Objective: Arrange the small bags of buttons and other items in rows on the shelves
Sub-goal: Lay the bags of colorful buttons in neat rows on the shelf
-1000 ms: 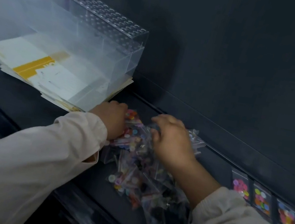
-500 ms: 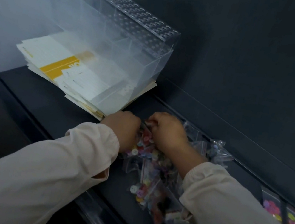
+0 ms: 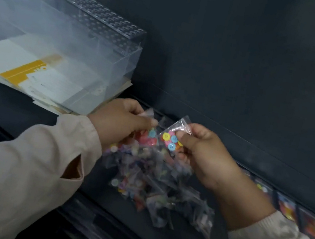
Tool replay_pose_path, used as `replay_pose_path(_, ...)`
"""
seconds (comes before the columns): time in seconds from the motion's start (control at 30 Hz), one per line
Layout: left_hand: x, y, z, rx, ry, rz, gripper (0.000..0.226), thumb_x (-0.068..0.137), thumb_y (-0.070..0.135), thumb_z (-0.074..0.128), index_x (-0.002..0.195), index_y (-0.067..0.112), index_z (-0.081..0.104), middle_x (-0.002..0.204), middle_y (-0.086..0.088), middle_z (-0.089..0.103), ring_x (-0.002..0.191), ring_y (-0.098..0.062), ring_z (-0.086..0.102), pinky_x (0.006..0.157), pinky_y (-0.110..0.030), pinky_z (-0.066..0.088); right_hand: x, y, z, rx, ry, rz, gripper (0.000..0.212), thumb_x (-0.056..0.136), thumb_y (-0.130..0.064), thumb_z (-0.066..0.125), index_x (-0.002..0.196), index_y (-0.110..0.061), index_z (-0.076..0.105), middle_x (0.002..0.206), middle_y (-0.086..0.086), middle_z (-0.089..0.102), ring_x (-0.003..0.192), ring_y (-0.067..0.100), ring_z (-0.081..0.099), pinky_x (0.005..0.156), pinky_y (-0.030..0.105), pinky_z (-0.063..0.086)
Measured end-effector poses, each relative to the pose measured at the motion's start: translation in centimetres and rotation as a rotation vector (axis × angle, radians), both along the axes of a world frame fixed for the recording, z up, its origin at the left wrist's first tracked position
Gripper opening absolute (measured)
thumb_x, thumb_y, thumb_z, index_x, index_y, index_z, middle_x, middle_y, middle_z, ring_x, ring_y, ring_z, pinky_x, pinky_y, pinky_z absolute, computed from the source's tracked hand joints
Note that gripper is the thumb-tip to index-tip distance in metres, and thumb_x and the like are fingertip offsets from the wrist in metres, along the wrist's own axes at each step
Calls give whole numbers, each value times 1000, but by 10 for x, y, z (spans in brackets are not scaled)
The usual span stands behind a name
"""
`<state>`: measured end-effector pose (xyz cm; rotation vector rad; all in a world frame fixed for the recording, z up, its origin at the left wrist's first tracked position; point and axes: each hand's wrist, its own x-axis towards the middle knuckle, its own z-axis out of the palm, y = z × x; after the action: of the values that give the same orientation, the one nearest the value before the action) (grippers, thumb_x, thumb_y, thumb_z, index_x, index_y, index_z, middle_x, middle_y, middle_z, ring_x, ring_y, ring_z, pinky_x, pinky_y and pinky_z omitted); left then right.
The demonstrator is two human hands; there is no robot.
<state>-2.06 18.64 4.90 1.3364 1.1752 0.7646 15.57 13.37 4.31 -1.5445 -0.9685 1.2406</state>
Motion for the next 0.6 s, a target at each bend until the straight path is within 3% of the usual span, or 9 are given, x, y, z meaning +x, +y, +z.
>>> replay_pose_path(0.1, 25, -31, 9, -249, -169, -82, 15, 87, 5, 57, 74, 12, 54, 69, -14, 62, 49, -16, 59, 46, -23, 50, 26, -44, 3, -36, 43, -21, 15, 92, -9, 54, 84, -18, 62, 74, -2, 65, 61, 7, 54, 58, 20, 47)
replay_pose_path(0.23, 64, -71, 5, -362, -150, -212, 18, 86, -4, 53, 78, 12, 57, 65, -7, 67, 53, -16, 65, 52, -26, 56, 63, -105, 4, -57, -36, -51, 16, 87, -3, 58, 94, -16, 62, 74, -5, 66, 60, 4, 56, 57, 21, 42)
replay_pose_path(0.33, 95, -102, -4, -269, 0, -404, 13, 84, 0, 61, 83, 13, 60, 83, -12, 68, 69, -20, 65, 62, -29, 55, 90, -150, 0, -81, -158, -112, 15, 84, -1, 62, 93, -13, 61, 68, -6, 65, 55, 2, 54, 54, 20, 41)
replay_pose_path(0.5, 147, -154, -23, -27, 239, -599, 13, 76, 11, 73, 77, 19, 63, 77, -1, 66, 71, -15, 62, 68, -30, 51, 132, -216, -16, -142, -266, -176, 7, 91, -6, 56, 91, -10, 62, 60, -12, 62, 52, -1, 54, 52, 14, 44)
replay_pose_path(0.6, 176, -173, -38, 52, 332, -623, 14, 77, 16, 73, 76, 24, 61, 80, 2, 66, 77, -15, 63, 74, -29, 51, 151, -239, -27, -179, -312, -221, 9, 90, -7, 58, 88, -14, 64, 67, -6, 67, 60, 6, 59, 58, 20, 49)
